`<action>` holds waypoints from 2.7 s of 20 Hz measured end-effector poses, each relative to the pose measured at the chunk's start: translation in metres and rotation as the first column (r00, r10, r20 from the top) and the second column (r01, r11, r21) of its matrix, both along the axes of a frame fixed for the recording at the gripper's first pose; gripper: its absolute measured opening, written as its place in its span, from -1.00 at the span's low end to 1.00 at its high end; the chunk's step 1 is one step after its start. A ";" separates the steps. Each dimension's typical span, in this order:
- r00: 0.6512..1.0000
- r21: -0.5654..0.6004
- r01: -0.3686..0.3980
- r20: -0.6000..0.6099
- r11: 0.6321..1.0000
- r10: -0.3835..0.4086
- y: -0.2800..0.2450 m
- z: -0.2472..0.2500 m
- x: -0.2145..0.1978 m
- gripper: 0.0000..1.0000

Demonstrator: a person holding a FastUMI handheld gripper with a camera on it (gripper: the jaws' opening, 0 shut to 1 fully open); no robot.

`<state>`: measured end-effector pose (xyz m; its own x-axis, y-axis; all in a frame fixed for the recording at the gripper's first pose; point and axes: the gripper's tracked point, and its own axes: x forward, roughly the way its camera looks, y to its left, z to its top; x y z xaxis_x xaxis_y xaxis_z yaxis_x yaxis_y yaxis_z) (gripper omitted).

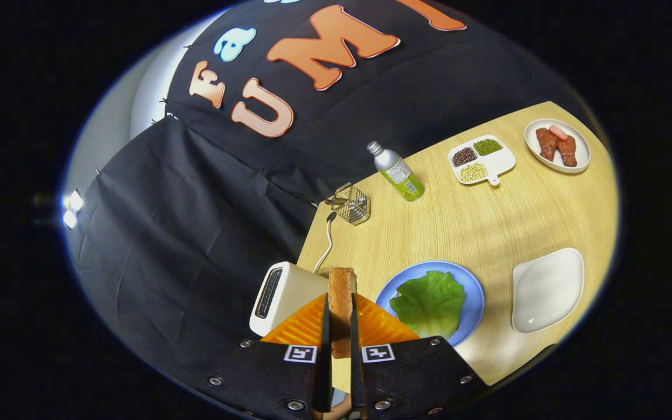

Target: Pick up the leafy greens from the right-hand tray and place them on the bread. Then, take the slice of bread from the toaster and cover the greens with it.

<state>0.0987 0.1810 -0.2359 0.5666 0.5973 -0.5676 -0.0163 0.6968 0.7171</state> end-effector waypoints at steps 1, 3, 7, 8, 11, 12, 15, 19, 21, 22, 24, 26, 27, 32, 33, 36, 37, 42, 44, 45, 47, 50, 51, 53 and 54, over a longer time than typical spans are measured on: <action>1.000 0.015 -0.002 -0.001 1.000 0.002 -0.002 0.000 0.000 -0.73; 1.000 0.037 -0.006 -0.007 0.999 0.006 -0.004 -0.010 0.000 -0.73; 1.000 0.061 0.000 -0.028 0.998 0.001 -0.002 -0.038 -0.003 -0.73; 1.000 0.065 -0.002 -0.031 0.998 0.004 -0.004 -0.044 -0.002 -0.72; 0.999 0.071 0.009 -0.040 0.997 -0.006 -0.010 -0.066 -0.003 -0.73; 0.998 0.070 0.014 -0.056 0.997 -0.010 -0.011 -0.075 -0.003 -0.73; 0.996 0.090 0.021 -0.085 0.996 -0.013 -0.009 -0.097 -0.003 -0.72; 0.995 0.087 0.034 -0.094 0.996 -0.026 -0.012 -0.117 -0.001 -0.73; 0.996 0.043 0.038 -0.083 0.998 -0.034 -0.017 -0.120 0.000 -0.73; 0.996 0.022 0.041 -0.079 0.999 -0.040 -0.020 -0.124 0.001 -0.73; 0.996 -0.020 0.047 -0.069 0.999 -0.049 -0.024 -0.130 0.002 -0.73; 0.997 -0.056 0.055 -0.058 0.997 -0.059 -0.026 -0.134 0.003 -0.73; 0.996 -0.088 0.062 -0.056 0.994 -0.067 -0.029 -0.139 0.004 -0.69; 0.997 -0.246 0.073 0.010 0.966 -0.073 -0.038 -0.150 0.006 -0.45; 0.997 -0.294 0.077 0.037 0.953 -0.069 -0.043 -0.152 0.008 -0.35; 0.994 -0.386 0.086 0.089 0.919 -0.056 -0.052 -0.148 0.009 0.15; 0.992 -0.385 0.100 0.115 0.918 -0.059 -0.051 -0.139 0.011 0.32; 0.946 -0.419 0.221 0.313 0.881 -0.088 -0.073 -0.072 0.025 0.61; 0.921 -0.422 0.266 0.376 0.867 -0.100 -0.081 -0.043 0.025 0.70; 0.908 -0.413 0.284 0.406 0.865 -0.105 -0.084 -0.029 0.024 0.74; 0.875 -0.404 0.325 0.470 0.855 -0.111 -0.096 0.002 0.029 0.78; 0.835 -0.396 0.349 0.543 0.849 -0.090 -0.094 0.032 0.011 0.84; 0.820 -0.390 0.361 0.566 0.847 -0.088 -0.095 0.043 0.006 0.88; 0.776 -0.373 0.399 0.623 0.838 -0.092 -0.101 0.068 -0.002 0.91; 0.751 -0.367 0.421 0.653 0.830 -0.092 -0.104 0.081 -0.006 0.92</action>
